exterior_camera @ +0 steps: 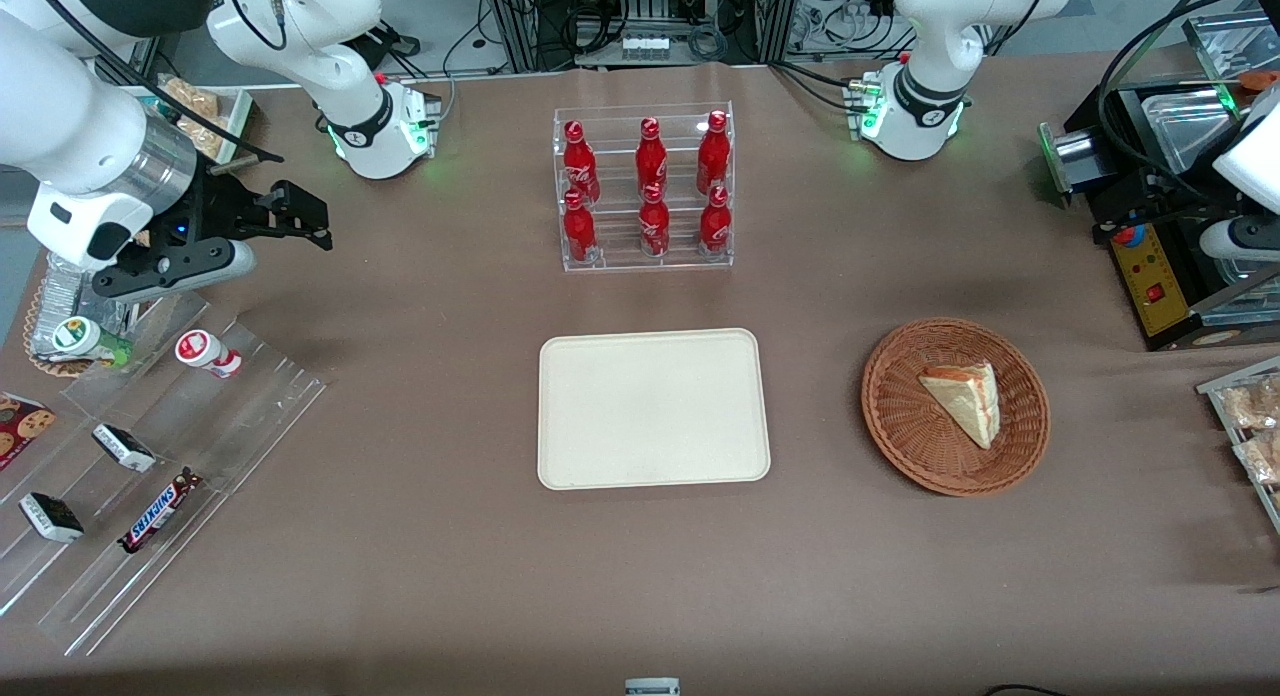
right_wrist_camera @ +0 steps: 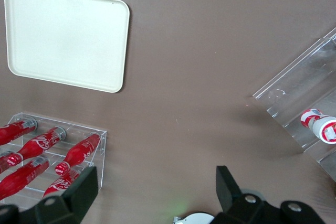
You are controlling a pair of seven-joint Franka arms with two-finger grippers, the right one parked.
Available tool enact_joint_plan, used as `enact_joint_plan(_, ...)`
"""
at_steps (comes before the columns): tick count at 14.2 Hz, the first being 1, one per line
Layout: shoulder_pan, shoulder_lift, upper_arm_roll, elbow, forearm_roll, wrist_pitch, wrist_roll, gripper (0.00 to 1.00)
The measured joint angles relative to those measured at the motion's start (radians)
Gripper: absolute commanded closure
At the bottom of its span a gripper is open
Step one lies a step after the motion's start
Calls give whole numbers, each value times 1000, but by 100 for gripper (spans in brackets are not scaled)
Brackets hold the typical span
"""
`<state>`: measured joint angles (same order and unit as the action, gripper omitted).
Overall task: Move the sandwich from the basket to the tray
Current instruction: 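Move the left gripper over the wicker basket above the sandwich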
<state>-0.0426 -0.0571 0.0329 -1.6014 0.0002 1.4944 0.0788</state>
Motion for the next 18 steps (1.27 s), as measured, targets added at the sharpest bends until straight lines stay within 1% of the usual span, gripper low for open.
enact_joint_plan(9,0,1,0,-3,0,-1,0,0)
enact_joint_plan(11,0,5,0,-22,0,-2,0,0)
enact_joint_plan(13,0,42,0,-58,16,14,0,0)
enact_joint_plan(16,0,145,0,-129,38,153,0,0)
enact_joint_plan(18,1,196,0,-221,41,326,0,0)
